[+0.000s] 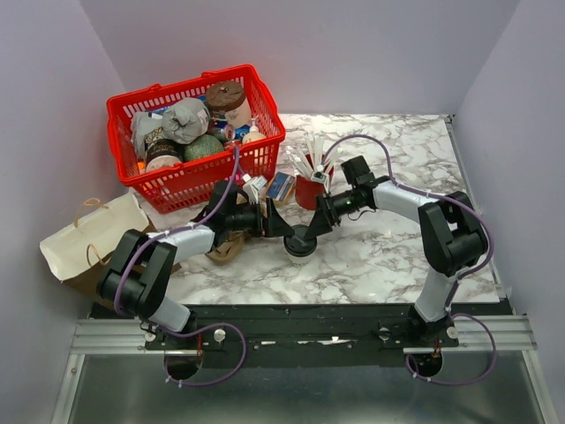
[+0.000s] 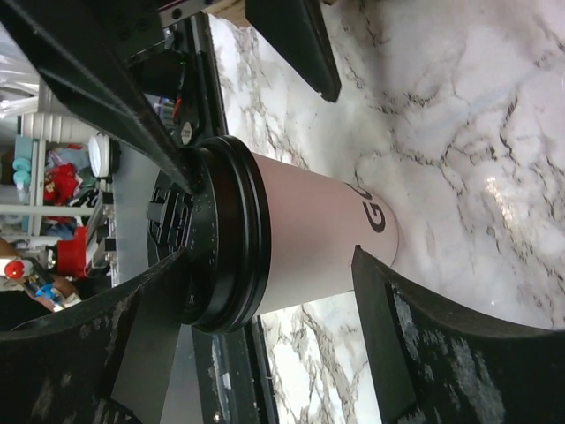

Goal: Pack the takeout coffee

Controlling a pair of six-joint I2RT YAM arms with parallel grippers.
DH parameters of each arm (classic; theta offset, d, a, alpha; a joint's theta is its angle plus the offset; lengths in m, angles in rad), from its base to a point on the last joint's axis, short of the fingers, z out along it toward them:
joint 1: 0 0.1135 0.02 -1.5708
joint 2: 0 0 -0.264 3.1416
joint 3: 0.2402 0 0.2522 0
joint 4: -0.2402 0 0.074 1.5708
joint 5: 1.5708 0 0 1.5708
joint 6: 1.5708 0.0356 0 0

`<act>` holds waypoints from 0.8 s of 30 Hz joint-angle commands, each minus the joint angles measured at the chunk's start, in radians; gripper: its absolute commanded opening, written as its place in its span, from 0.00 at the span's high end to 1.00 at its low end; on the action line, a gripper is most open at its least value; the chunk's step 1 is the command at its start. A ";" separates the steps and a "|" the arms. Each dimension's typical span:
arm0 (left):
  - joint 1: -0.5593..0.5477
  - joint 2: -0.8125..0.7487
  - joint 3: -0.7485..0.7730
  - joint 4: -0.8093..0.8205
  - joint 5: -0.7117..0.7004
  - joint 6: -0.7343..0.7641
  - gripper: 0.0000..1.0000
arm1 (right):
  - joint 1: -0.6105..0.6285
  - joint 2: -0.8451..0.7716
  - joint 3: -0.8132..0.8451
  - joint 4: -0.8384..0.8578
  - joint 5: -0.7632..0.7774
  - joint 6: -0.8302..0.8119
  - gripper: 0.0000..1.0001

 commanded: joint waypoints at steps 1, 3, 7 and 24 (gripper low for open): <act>0.020 0.094 -0.003 -0.119 -0.092 0.031 0.12 | 0.005 0.060 -0.027 0.025 0.023 0.076 0.19; 0.020 0.116 0.003 -0.121 -0.086 0.031 0.13 | 0.005 0.062 -0.042 0.072 0.021 0.133 0.19; 0.018 0.133 0.007 -0.141 -0.109 0.028 0.15 | 0.005 0.052 -0.087 0.137 0.051 0.212 0.20; 0.018 0.022 -0.081 -0.069 -0.101 0.051 0.16 | -0.024 -0.030 -0.173 0.155 0.072 0.262 0.15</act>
